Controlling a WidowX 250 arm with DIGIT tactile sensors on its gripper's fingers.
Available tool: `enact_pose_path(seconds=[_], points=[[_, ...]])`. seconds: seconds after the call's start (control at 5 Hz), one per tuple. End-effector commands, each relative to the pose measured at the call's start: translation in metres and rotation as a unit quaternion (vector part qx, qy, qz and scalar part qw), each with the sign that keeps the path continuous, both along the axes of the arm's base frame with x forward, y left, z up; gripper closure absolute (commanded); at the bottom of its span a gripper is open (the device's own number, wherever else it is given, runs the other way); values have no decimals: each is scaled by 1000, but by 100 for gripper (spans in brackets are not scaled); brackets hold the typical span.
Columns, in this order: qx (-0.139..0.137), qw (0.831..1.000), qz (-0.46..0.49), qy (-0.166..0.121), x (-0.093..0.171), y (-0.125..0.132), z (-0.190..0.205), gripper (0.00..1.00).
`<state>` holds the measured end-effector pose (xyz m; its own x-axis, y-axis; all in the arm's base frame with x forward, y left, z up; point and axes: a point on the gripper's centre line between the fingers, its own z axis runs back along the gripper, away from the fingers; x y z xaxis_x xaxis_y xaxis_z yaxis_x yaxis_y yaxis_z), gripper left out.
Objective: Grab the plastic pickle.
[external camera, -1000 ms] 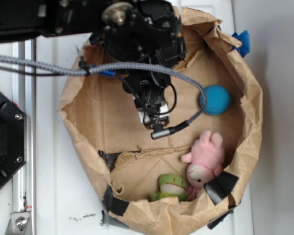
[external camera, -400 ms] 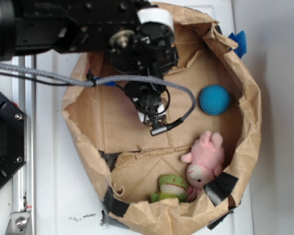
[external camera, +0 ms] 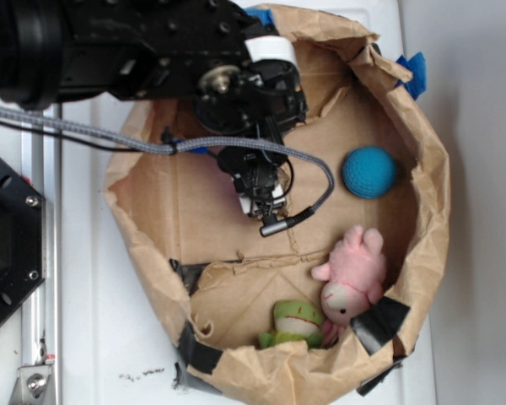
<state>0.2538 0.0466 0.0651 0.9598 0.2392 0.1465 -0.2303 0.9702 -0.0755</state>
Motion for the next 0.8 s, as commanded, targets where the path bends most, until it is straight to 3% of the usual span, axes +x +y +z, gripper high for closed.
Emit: enact_pose_path(seconds=[0.0, 0.2, 0.6], points=[[46, 998, 30, 12, 4, 24, 20, 0], [74, 997, 12, 14, 6, 27, 19, 0], [73, 997, 13, 29, 8, 37, 9, 0]])
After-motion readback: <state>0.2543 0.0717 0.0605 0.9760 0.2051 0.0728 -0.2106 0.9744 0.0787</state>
